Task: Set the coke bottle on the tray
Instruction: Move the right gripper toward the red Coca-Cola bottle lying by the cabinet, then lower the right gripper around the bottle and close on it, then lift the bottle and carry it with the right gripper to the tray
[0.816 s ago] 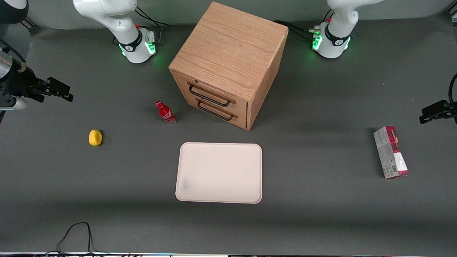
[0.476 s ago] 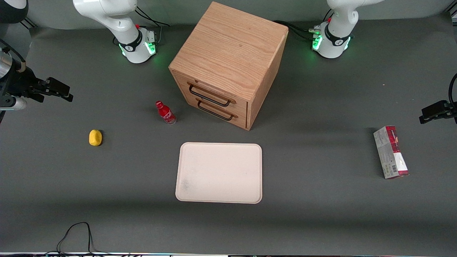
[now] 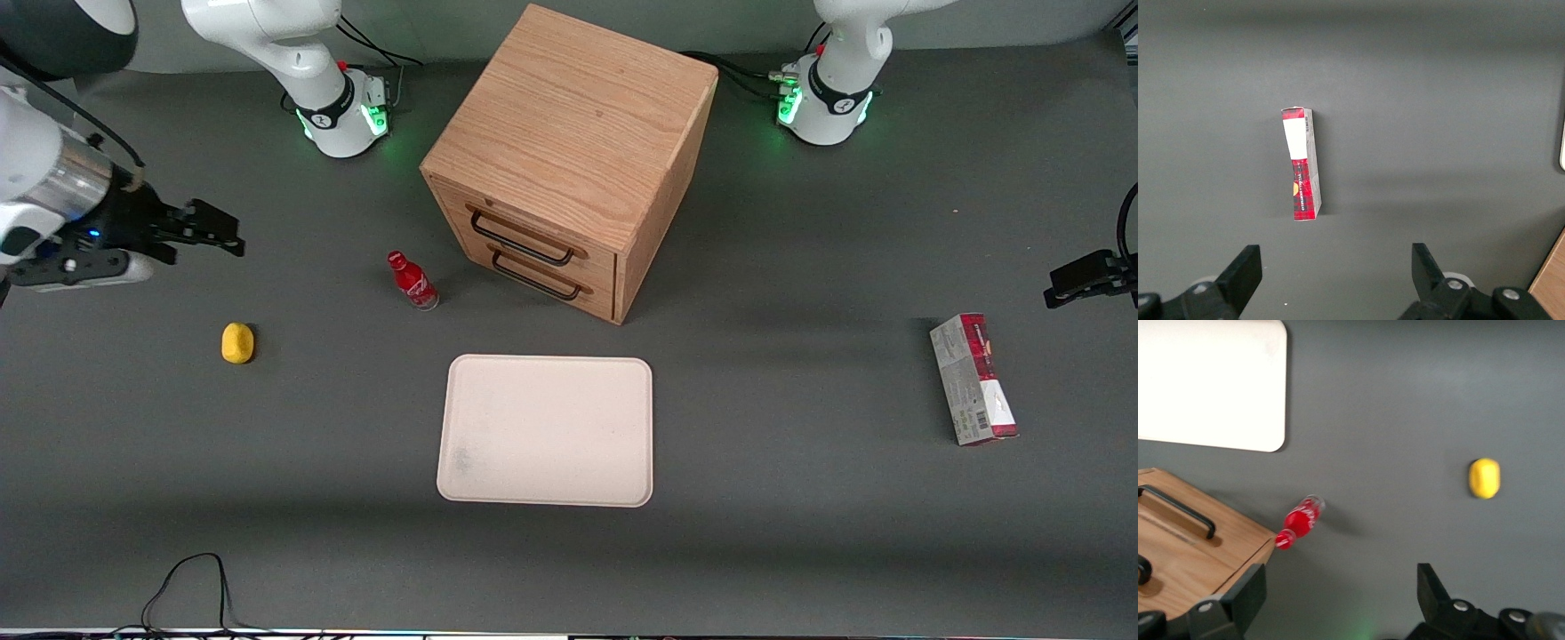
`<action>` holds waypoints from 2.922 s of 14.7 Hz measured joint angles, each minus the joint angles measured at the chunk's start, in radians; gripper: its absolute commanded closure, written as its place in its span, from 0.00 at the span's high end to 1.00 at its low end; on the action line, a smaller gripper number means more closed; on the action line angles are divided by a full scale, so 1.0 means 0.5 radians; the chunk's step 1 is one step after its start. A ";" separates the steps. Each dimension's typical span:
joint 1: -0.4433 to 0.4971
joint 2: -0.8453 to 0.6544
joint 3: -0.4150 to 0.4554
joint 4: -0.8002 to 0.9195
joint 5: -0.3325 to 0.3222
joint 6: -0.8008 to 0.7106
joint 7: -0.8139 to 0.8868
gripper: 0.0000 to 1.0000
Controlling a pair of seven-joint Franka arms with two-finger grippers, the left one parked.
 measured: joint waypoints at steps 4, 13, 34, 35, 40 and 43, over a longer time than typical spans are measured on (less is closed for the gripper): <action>0.047 0.002 0.273 -0.287 -0.041 0.362 0.382 1.00; 0.129 -0.128 0.425 -1.307 -0.080 1.340 0.540 1.00; 0.135 -0.111 0.509 -1.581 -0.079 1.826 0.666 0.00; 0.133 -0.103 0.509 -1.576 -0.079 1.845 0.667 0.00; 0.130 -0.055 0.504 -1.377 -0.079 1.763 0.667 0.00; 0.127 -0.032 0.463 -1.013 -0.166 1.318 0.665 0.00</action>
